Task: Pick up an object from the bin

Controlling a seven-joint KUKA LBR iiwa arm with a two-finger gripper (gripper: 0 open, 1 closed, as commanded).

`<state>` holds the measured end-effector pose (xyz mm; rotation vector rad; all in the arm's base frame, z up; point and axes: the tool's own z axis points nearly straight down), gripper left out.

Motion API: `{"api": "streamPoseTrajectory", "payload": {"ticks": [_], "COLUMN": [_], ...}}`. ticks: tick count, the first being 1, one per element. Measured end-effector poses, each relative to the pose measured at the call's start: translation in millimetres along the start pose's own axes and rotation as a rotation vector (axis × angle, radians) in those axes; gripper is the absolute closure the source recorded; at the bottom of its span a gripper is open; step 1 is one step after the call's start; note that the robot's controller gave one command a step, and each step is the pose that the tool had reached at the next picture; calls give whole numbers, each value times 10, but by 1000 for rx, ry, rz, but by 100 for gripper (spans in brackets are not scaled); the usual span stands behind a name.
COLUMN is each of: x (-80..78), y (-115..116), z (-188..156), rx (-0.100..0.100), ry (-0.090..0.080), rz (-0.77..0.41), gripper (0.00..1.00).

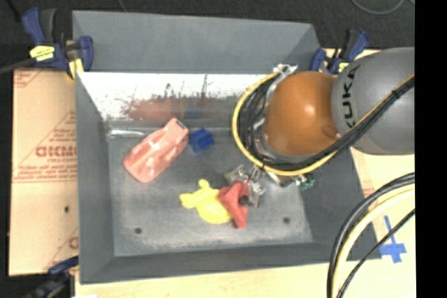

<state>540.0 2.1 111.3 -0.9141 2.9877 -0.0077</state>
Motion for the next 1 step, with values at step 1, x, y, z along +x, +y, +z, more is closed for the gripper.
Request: {"api": "streamPoseTrajectory", "payload": {"ticks": [1], "x": [0], "y": [0], "z": [0], "rx": [0], "ry": [0], "rz": [0], "gripper": [100]}}
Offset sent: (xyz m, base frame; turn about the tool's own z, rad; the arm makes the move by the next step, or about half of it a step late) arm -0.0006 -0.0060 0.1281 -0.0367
